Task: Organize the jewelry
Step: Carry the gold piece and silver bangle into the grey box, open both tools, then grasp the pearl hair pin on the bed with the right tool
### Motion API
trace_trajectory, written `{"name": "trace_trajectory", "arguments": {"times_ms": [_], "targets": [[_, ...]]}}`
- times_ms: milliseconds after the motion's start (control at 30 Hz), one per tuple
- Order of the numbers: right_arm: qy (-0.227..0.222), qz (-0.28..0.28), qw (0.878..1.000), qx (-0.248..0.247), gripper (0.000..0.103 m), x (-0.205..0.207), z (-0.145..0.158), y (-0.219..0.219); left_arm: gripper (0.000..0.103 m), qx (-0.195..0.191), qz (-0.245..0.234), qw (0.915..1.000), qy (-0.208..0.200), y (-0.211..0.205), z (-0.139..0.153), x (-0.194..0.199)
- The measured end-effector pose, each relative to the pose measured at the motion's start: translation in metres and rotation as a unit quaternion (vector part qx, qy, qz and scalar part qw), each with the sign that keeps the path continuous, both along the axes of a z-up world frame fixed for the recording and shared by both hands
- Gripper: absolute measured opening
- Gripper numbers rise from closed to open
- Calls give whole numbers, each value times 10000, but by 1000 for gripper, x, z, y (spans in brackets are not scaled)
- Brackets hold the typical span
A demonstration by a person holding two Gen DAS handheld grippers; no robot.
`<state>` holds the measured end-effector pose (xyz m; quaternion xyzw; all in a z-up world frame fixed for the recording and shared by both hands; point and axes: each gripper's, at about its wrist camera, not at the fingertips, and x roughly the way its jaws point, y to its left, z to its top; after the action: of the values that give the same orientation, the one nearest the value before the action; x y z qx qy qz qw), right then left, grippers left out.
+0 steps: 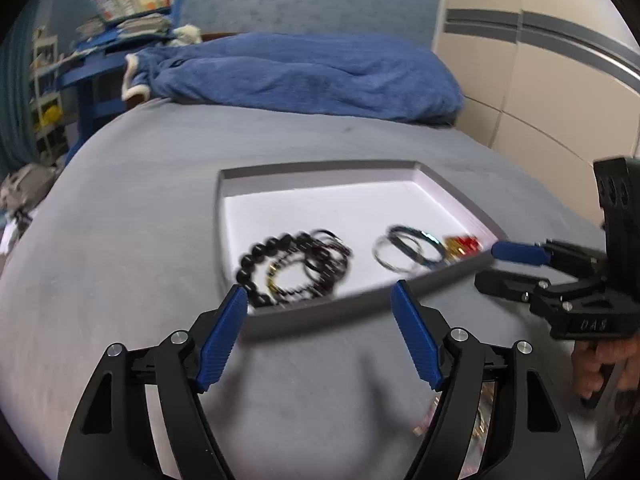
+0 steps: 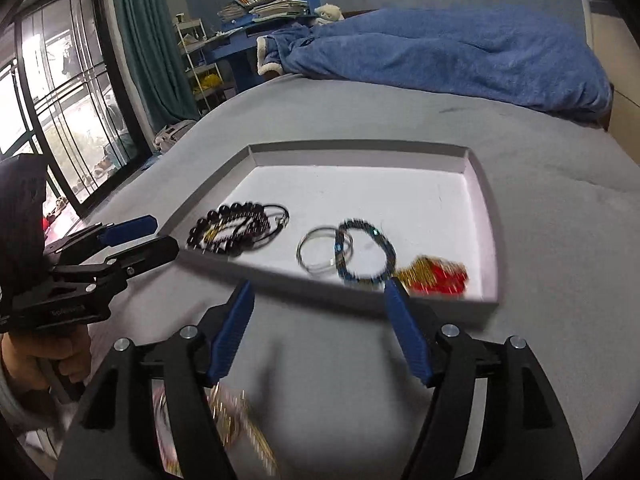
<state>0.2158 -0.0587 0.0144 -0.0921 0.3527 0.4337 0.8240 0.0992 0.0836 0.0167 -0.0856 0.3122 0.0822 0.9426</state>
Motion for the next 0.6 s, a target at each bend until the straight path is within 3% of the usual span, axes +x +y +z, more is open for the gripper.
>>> {"name": "trace_trajectory", "arguments": {"times_ms": [167,433,600], "targets": [[-16,-61,10000,-75,68,-15,-3,-23,77,59,-316,9995,1,-23,-1,-15],[208,-281,9992,-211,68,-35,-20,-61,77,-176,-677,9974,195,-44,-17,-40],[439,-398,9980,-235,68,-48,-36,-85,79,-244,-543,9980,227,-45,-24,-52]]}}
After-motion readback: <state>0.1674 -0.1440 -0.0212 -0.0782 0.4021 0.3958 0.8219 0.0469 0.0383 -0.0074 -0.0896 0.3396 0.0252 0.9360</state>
